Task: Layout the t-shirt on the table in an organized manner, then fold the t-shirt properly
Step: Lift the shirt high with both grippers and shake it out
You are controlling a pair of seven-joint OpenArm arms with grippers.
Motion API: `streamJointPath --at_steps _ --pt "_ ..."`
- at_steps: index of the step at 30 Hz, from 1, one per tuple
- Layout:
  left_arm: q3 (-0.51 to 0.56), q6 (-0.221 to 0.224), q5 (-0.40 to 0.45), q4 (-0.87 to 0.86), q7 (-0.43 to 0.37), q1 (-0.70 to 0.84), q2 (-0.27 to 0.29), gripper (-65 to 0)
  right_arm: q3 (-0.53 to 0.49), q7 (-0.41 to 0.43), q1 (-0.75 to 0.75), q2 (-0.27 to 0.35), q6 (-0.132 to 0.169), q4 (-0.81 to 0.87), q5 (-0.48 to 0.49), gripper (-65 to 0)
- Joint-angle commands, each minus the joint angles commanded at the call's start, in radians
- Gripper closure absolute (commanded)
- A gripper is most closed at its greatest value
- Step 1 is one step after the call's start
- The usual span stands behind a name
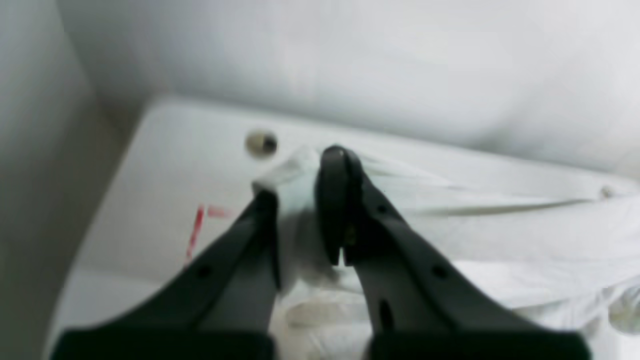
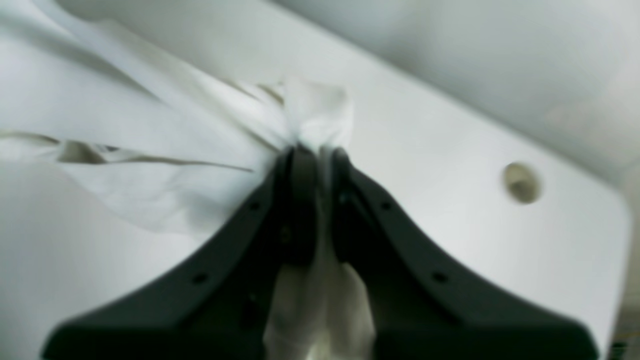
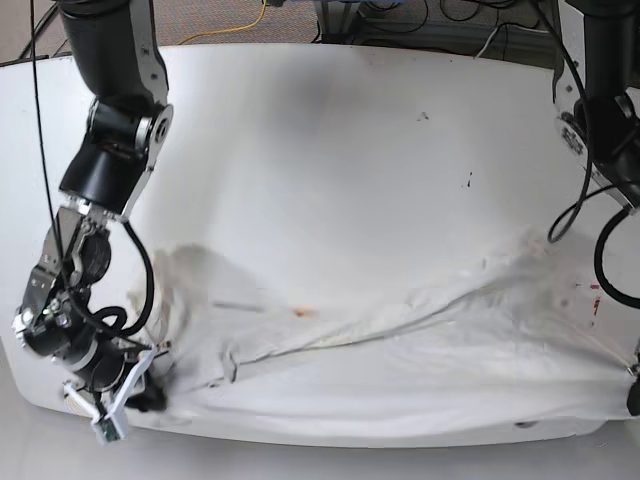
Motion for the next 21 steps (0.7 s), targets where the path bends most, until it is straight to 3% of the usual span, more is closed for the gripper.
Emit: streamJointPath --at_steps 8,15,21 --pt "0.057 0.000 0.003 -0.034 0.028 -0.290 -0.021 -0.8 -0.109 -0.037 0.247 0.068 0.000 -0.009 -0.003 0.0" --pt "0.095 0.000 0.003 -0.158 0.025 -0.512 -0.041 -0.8 -0.186 -0.037 0.390 0.089 0.000 -0.077 -0.002 0.0" --pt "0.095 0.000 0.002 -0.273 0.025 -0.577 -0.043 -0.8 -0.224 -0.041 0.362 0.098 0.000 -0.081 -0.002 0.0"
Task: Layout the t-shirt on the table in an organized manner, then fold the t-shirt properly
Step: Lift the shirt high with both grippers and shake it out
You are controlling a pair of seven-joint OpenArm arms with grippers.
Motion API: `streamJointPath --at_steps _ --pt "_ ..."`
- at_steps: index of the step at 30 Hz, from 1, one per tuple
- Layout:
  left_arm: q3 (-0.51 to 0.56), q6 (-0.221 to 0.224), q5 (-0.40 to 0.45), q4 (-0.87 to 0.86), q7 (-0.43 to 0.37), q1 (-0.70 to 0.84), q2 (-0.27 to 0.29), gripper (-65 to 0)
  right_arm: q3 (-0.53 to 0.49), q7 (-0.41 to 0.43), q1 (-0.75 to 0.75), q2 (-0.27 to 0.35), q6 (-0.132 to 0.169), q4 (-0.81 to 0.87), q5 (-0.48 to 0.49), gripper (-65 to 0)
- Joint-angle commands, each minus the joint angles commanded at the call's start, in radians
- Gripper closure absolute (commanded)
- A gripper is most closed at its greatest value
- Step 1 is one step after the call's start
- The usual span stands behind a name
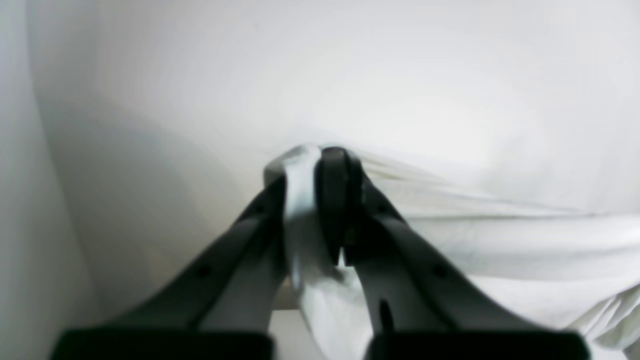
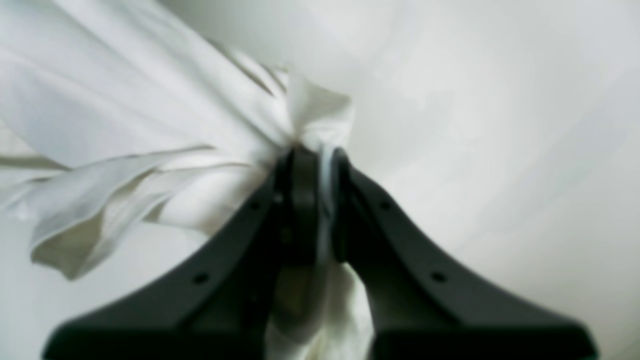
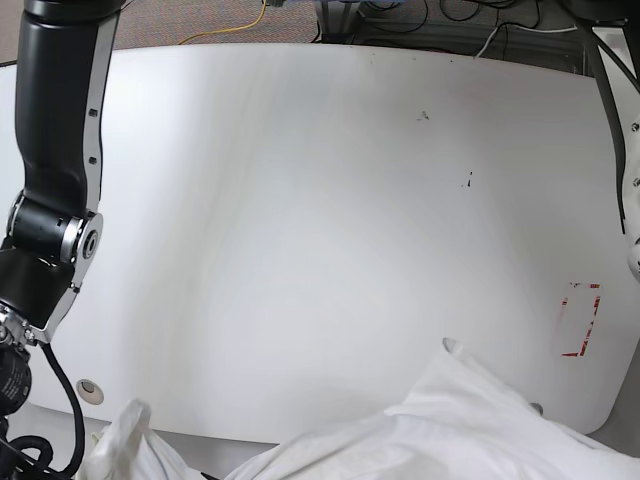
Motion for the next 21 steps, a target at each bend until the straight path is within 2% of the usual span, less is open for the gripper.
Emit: streamJointPath --at_steps 6,9,18,21 --pt "-0.003 0.000 0.000 -0.002 0.002 0.026 -0.003 -0.8 0.052 0.000 -0.132 -0.003 0.000 0.061 0.000 0.0" --pt "-0.003 0.000 -0.002 0.002 0.000 0.066 -0.026 -0.8 0.068 0.000 -0.184 -0.003 0.000 0.072 0.000 0.0" --pt "-0.005 0.000 -0.003 0.000 -0.002 0.117 -0.029 -0.8 0.069 0.005 -0.307 -0.005 0.000 0.092 0.000 0.0" --pt "-0.005 0.000 -0.003 -0.005 -0.002 0.124 -0.029 -0.8 0.069 0.005 -0.322 -0.023 0.000 0.110 -0.002 0.0"
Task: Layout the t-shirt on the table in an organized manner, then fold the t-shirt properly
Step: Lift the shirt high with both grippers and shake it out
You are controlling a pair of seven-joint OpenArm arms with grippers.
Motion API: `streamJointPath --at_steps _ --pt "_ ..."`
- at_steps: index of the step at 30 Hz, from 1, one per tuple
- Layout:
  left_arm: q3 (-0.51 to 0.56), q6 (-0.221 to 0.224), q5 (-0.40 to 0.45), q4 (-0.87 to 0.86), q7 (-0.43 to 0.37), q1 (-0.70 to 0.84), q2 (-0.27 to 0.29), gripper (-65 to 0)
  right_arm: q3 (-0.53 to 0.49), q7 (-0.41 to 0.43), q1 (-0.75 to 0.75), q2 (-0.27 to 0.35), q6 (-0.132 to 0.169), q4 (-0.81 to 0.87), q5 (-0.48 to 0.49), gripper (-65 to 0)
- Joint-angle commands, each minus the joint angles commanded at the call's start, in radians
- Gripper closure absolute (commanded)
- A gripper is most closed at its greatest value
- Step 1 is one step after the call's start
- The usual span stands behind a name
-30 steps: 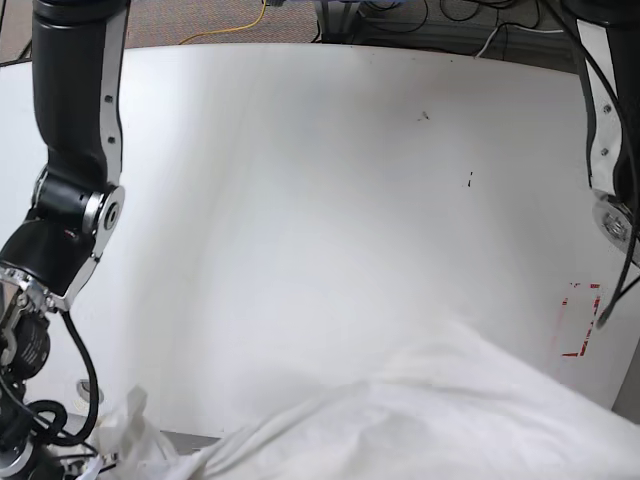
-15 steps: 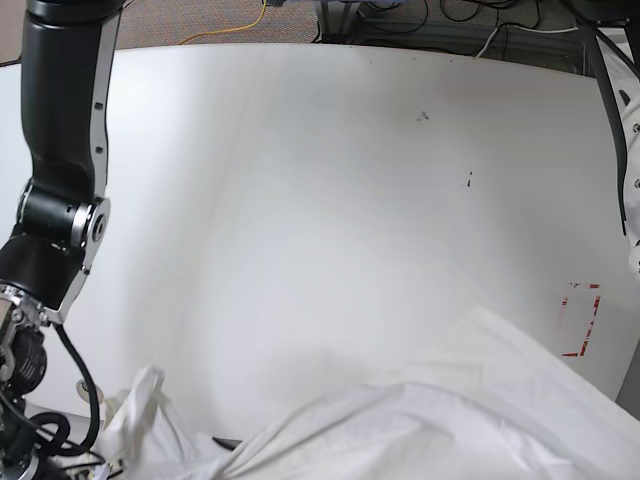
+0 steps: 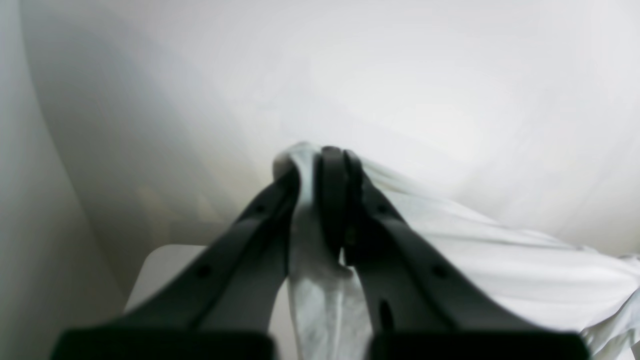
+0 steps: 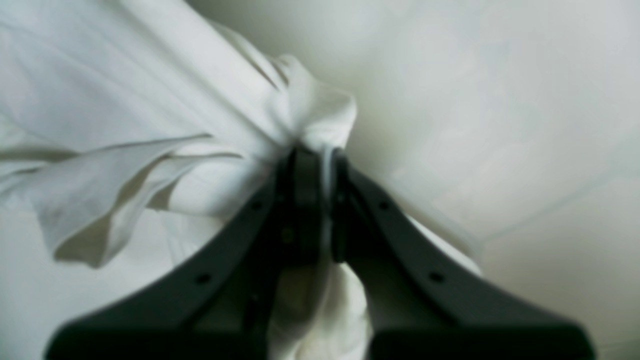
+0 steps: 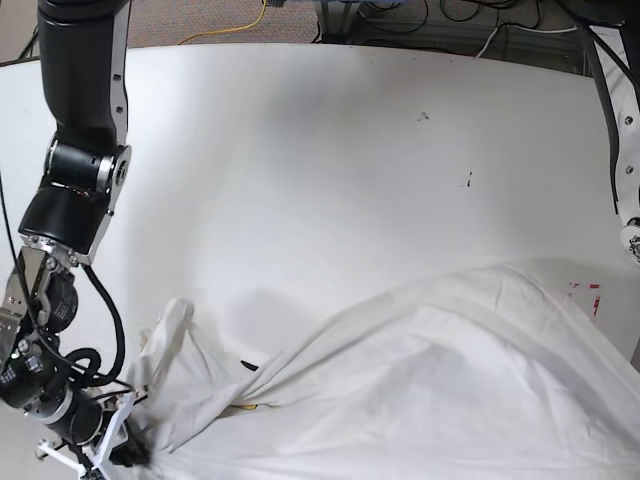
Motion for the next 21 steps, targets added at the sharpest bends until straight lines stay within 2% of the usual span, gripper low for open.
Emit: streamJointPath --at_steps 6,11,21 --pt "0.002 0.000 0.002 -0.002 -0.002 0.006 0.002 -0.8 -0.002 0.003 0.002 -0.017 0.000 -0.002 -0.005 0.0" --pt "0.006 0.002 0.003 -0.005 -0.049 0.005 0.008 -1.0 -0.006 0.061 0.029 -0.052 0.000 -0.020 -0.006 0.0" --pt "0.034 0.002 0.002 -0.068 -0.075 -0.084 0.008 -1.0 -0.008 0.078 0.184 -0.055 0.000 -0.083 -0.005 0.0"
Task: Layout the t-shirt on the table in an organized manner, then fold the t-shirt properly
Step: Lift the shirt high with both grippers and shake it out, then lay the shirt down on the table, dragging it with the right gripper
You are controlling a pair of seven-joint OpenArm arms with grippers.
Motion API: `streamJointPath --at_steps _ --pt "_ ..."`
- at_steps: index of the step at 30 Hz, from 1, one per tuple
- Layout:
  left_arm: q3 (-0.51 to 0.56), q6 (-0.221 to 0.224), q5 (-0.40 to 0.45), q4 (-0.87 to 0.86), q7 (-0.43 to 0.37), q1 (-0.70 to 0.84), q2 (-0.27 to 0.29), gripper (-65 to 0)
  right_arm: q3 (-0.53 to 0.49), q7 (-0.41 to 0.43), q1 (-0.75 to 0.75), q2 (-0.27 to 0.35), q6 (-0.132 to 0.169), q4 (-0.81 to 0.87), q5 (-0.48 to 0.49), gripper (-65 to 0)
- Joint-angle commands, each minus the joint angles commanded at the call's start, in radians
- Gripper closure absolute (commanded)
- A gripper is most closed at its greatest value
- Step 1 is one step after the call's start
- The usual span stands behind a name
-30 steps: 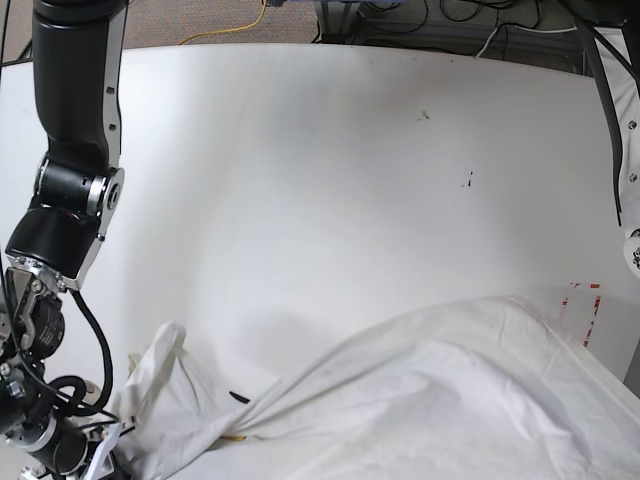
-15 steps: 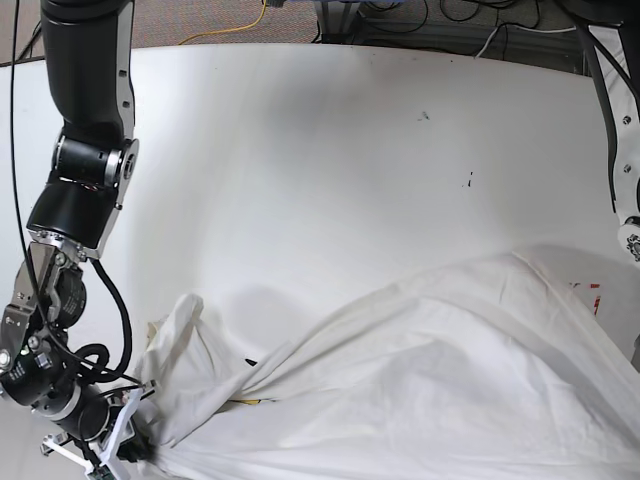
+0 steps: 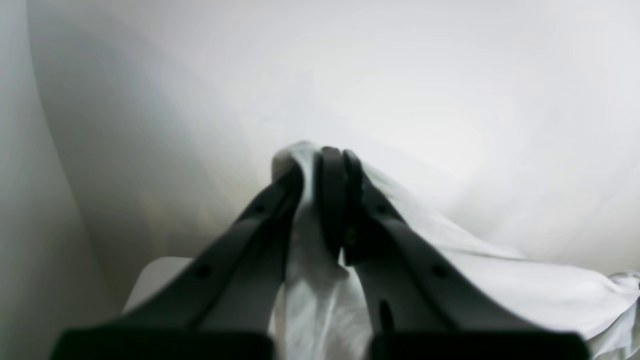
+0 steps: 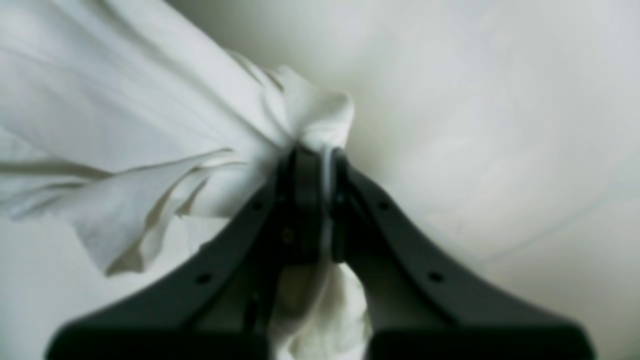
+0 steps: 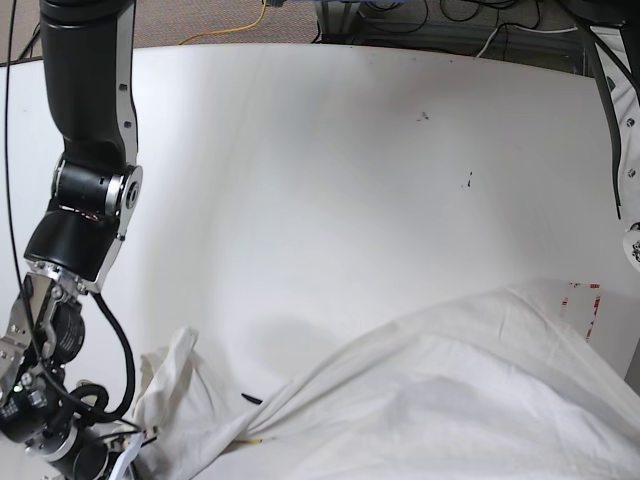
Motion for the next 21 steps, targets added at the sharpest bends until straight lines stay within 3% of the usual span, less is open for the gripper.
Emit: streamJointPath --at_steps 8,15,21 --pt "0.021 0.000 -0.003 -0.002 0.003 0.014 0.000 -1.0 0.005 -0.006 -0.035 0.003 0.000 0.031 0.002 0.0" --pt "0.011 -0.002 -0.023 0.068 0.005 0.146 -0.006 -1.0 0.008 -0.005 -0.272 0.003 0.000 0.180 0.000 0.0" --pt "-0.069 -0.002 -0.061 0.163 0.035 0.339 -0.006 -1.0 0.009 0.002 -0.508 -0.005 0.000 0.307 0.002 0.0"
